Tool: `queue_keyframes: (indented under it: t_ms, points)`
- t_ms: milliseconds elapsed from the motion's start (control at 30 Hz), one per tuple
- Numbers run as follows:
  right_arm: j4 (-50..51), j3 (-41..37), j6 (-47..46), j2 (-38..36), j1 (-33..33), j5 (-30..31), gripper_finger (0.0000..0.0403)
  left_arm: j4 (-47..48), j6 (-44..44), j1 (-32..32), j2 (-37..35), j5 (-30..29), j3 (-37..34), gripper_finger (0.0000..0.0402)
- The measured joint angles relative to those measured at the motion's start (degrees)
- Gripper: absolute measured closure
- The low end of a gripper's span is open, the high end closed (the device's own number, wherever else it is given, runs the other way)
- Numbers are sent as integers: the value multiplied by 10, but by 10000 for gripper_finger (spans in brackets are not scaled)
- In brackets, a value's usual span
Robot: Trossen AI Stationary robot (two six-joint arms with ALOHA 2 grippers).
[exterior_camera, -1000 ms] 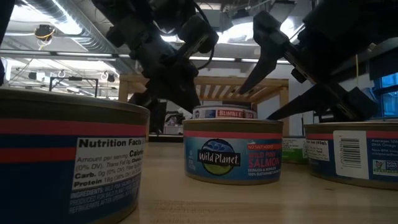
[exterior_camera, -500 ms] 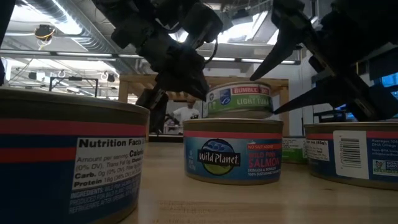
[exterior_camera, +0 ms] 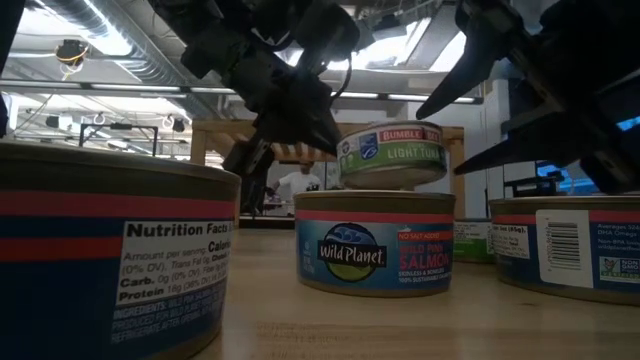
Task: Stack canned seafood by type on shelf
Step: Stack the green tuna can on top of the green tuna can on the shelf
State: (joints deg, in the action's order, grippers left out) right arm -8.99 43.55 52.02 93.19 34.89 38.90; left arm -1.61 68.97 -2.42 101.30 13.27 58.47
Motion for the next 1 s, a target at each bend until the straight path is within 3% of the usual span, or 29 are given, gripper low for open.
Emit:
queue_keyframes:
  t_ms: [267,467,800,1000]
  points:
    - [0,0,-1,0,0,8,160,-29,2,5,0,18,0,401]
    - [-7,0,-1,0,0,54,166,-49,3,4,0,22,0,401]
    - [-18,0,-1,0,0,60,273,-48,1,4,0,22,0,397]
    - [-15,0,7,-1,0,83,273,-54,-27,4,0,19,0,360]
